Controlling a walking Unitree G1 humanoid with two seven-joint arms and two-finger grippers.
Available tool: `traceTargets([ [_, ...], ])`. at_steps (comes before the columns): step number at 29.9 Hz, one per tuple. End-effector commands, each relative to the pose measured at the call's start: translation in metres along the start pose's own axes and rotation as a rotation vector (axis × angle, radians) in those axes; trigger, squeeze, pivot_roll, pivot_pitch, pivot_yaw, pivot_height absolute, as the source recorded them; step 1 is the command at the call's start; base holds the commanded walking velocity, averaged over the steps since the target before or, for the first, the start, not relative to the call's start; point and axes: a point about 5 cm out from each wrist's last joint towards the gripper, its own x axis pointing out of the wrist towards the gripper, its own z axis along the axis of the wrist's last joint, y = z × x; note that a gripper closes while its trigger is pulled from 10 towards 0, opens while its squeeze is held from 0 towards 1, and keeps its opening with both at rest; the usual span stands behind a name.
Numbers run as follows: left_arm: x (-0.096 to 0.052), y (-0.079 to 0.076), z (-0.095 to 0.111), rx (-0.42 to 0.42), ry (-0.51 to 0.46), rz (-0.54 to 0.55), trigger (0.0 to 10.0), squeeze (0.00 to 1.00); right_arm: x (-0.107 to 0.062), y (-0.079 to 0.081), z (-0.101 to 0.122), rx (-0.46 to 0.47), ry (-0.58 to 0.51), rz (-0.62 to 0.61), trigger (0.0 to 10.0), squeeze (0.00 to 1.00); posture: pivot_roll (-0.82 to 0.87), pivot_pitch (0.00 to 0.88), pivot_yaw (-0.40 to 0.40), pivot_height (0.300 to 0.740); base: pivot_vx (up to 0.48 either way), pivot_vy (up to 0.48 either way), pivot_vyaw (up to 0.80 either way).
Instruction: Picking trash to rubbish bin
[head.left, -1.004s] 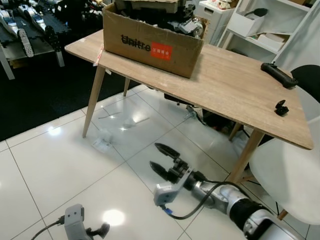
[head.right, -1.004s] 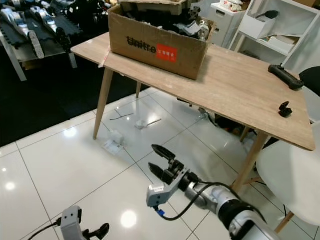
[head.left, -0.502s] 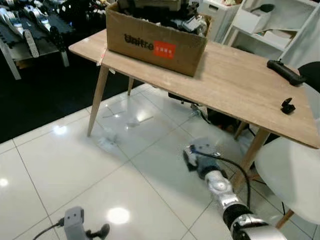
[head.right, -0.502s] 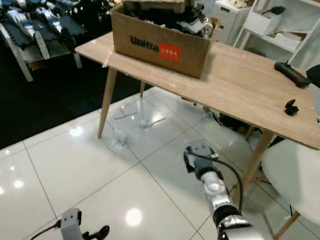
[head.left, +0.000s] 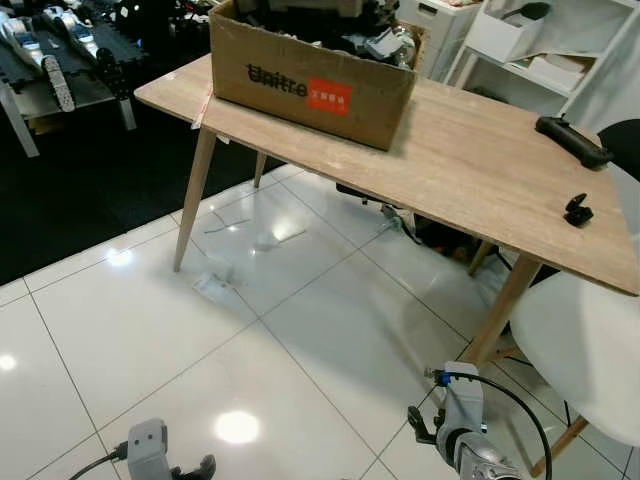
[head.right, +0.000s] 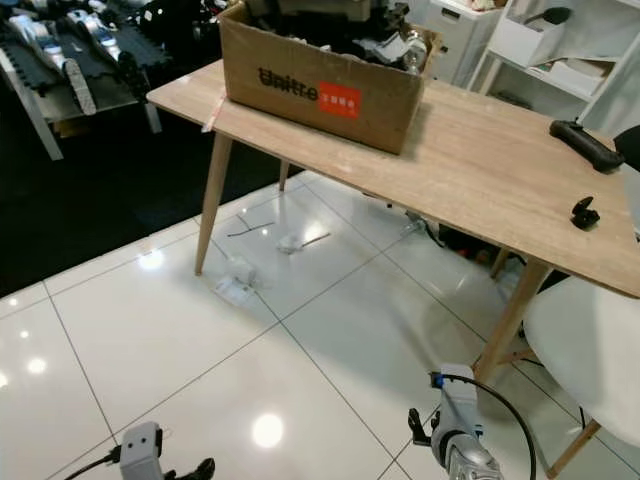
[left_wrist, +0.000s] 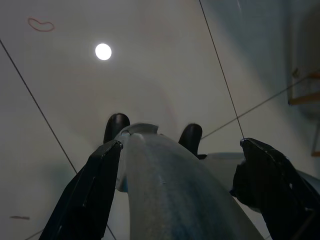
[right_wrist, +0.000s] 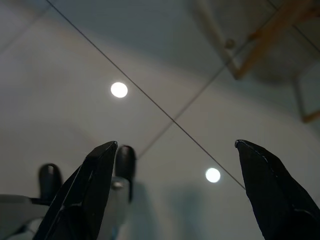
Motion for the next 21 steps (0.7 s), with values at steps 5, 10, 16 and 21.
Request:
traceTargets([
  [5,-0.011,0.004,-0.034,-0.018,0.105,0.035,10.0,0.0,-0.008,-0.017,-0.027,0.011,0.125,-0.049,10.0,0.0,0.18,0.113,-0.114,0.74,0.0,0.0,0.0],
  [10,-0.011,0.004,-0.032,-0.009,0.101,0.042,10.0,0.0,-0.011,-0.021,-0.033,0.104,0.148,0.006,10.0,0.0,0.19,0.106,-0.12,0.74,0.0,0.0,0.41],
  [16,-0.008,0.005,-0.026,0.018,0.087,0.06,10.0,0.0,-0.011,-0.02,-0.033,0.015,0.18,0.004,10.0,0.0,0.21,0.093,-0.135,0.74,0.0,0.0,0.68],
  [21,-0.007,0.004,-0.022,0.022,0.075,0.067,10.0,0.0,-0.007,-0.013,-0.026,-0.034,0.171,0.04,10.0,0.0,0.2,0.1,-0.126,0.74,0.0,0.0,0.68],
])
